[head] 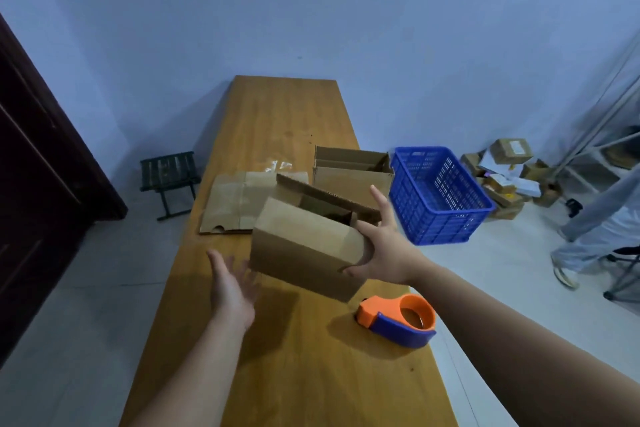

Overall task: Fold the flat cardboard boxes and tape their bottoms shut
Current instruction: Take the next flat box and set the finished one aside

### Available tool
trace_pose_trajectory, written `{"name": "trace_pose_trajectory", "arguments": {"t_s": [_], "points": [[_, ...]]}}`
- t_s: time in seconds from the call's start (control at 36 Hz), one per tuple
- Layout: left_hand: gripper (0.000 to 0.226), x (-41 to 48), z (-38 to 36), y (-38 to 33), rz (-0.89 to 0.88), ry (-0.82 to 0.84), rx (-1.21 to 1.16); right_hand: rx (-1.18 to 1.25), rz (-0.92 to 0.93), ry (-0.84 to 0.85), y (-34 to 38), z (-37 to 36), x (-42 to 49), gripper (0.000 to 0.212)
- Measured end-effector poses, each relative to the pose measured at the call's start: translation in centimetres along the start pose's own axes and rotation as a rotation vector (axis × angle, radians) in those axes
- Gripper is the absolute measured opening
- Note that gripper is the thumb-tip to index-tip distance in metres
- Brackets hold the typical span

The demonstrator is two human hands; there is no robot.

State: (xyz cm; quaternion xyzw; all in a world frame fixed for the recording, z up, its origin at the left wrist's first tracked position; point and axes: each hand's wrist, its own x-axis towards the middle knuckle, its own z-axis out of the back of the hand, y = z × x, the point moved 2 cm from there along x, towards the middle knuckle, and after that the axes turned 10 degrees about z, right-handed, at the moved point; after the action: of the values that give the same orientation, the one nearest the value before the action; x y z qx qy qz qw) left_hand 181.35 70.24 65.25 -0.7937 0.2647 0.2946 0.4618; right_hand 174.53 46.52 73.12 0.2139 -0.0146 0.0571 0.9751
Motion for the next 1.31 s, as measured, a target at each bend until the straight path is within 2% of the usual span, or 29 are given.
{"name": "trace_pose_trajectory", "arguments": {"t_s": [0.06,0.11,0.19,0.25,0.39,0.5,0.56,0.67,0.81,1.0,1.08,1.17,1.25,1.31], "points": [[0.064,-0.3,-0.9,-1.5,-0.197,-0.133,0.264,-0.08,0.026,0.026,-0.4,0.2,-0.1,0.056],[0.055,-0.5,-2.4,-2.5,-0.363,-0.133,0.495,-0.143,0.062,0.039,-0.7,0.3,-0.3,0.052],[0.031,-0.7,-4.8,-3.6,-0.332,-0.028,0.658,-0.208,0.107,0.033,-1.1,0.0,-0.4,0.052],[0.02,-0.2,-5.9,-4.3,-0.291,-0.014,0.719,-0.215,0.101,0.022,-1.4,-0.1,-0.4,0.053],[0.048,2.0,-7.8,-4.6,-0.146,-0.007,0.727,-0.116,0.031,0.091,-2.9,-0.7,0.0,0.057],[0.062,2.7,-9.4,-3.7,-0.057,0.032,0.737,0.103,-0.132,-0.076,-4.6,-1.0,0.2,0.076],[0.073,2.6,-10.4,-3.2,-0.062,0.123,0.78,0.216,-0.233,-0.163,-5.8,-0.9,0.5,0.068],[0.084,2.7,-12.3,-3.2,-0.077,0.257,0.817,0.313,-0.33,-0.216,-7.7,-0.8,1.4,0.041],[0.087,4.2,-14.0,-3.0,-0.108,0.269,0.811,0.458,-0.385,-0.254,-9.5,-0.6,3.3,0.05],[0.086,6.5,-16.0,-1.4,-0.072,0.268,0.919,0.29,-0.478,0.019,-12.8,-0.8,6.0,0.08],[0.081,8.0,-16.5,-0.8,-0.047,0.237,0.955,0.234,-0.526,0.019,-13.6,-0.8,7.0,0.093],[0.077,9.3,-17.4,-0.2,-0.05,0.165,1.004,0.241,-0.605,0.003,-14.2,-0.8,8.3,0.097],[0.095,10.7,-18.4,-0.2,-0.091,0.027,1.233,0.223,-0.673,0.013,-15.0,-0.7,9.4,0.088],[0.099,11.8,-19.4,-0.4,-0.102,-0.035,1.54,0.2,-0.698,0.024,-15.5,-0.7,10.0,0.088]]}}
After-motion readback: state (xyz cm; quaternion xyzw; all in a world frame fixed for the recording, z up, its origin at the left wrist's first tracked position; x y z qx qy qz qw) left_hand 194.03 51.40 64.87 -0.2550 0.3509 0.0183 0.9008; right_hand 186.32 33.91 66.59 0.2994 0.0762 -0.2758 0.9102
